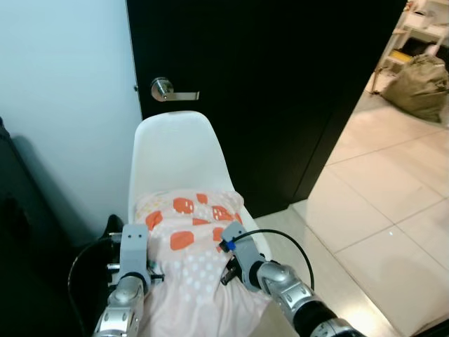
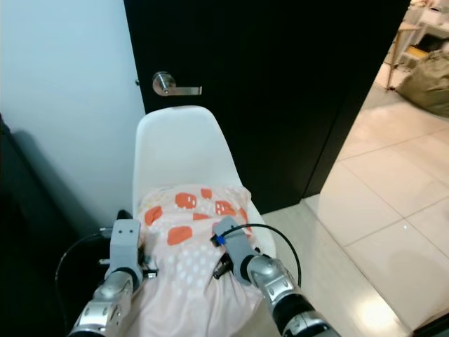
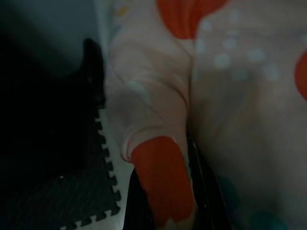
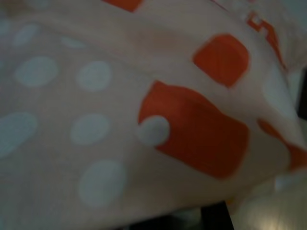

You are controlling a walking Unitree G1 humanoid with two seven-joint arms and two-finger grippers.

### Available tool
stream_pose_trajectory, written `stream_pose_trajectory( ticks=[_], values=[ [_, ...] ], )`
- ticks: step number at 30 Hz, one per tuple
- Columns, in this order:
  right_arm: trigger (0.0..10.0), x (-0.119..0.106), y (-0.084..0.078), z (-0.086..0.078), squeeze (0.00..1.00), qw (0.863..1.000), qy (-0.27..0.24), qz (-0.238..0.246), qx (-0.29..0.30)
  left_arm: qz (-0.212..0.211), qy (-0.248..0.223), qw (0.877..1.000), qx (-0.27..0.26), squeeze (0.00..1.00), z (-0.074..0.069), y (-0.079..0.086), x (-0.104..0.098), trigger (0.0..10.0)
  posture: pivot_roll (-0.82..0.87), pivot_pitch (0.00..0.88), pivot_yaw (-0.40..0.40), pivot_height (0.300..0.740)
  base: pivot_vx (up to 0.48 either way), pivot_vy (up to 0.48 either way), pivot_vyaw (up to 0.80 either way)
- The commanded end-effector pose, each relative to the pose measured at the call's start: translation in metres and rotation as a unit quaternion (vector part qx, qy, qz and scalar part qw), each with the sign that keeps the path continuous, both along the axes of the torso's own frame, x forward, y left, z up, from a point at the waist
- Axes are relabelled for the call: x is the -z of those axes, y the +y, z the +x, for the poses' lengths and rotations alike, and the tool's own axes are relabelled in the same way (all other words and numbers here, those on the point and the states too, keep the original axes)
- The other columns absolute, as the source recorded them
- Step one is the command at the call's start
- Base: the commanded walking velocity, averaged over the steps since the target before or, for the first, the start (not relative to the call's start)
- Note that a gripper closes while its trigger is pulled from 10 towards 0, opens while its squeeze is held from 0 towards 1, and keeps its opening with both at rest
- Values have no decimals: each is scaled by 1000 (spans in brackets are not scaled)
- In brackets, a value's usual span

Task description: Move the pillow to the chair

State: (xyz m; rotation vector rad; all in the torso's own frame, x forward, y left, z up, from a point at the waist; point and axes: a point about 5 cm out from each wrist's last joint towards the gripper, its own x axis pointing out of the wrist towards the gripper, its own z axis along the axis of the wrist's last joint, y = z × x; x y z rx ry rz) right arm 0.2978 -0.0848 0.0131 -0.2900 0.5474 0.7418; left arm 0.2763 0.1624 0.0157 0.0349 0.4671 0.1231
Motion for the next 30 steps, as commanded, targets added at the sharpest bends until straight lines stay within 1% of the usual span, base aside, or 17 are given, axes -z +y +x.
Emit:
stream_pose_trajectory(
  ticks=[1, 9, 12, 14, 19, 22, 25, 27, 30],
  values=[
    [10000, -6, 10, 1, 0, 1000, -14, 15, -22, -2, -6, 1000, 12, 0, 2, -8, -2, 10000, 134, 0, -95, 740, 0, 0, 0],
    [10000, -4, 11, -1, 0, 999, -12, 16, -25, -1, -5, 1000, 6, 0, 1, -7, 0, 10000, 128, 0, -94, 740, 0, 0, 0],
    [10000, -4, 11, -1, 0, 1000, -13, 15, -25, 1, -10, 1000, 16, 0, 2, -8, -2, 10000, 127, 0, -95, 740, 0, 0, 0],
    [10000, -4, 10, -1, 0, 1000, -13, 15, -24, 7, -17, 1000, 22, 0, 3, -9, -4, 10000, 126, 0, -95, 740, 0, -480, 0],
    [10000, -5, 10, 0, 0, 999, -17, 15, -27, 5, -20, 1000, 15, 0, 4, -8, -5, 10000, 127, 0, -96, 740, 0, -448, 0],
    [10000, -6, 12, 0, 0, 999, -23, 16, -30, 5, -20, 1000, 9, 0, 4, -7, -5, 10000, 129, 0, -97, 740, 0, 0, 0],
    [10000, -8, 18, 0, 0, 999, -40, 15, -30, 6, -17, 1000, -1, 0, 3, -5, -4, 10000, 136, 0, -102, 740, 0, 0, 0],
    [10000, -8, 19, 1, 0, 999, -40, 15, -25, 8, -15, 1000, -2, 0, 3, -4, -4, 10000, 136, 0, -102, 740, 0, 0, 0],
    [10000, -8, 22, 0, 0, 999, -32, 28, -24, 16, -9, 1000, -12, 0, 2, 1, -2, 10000, 139, 0, -106, 740, 0, 0, 0]
  ],
)
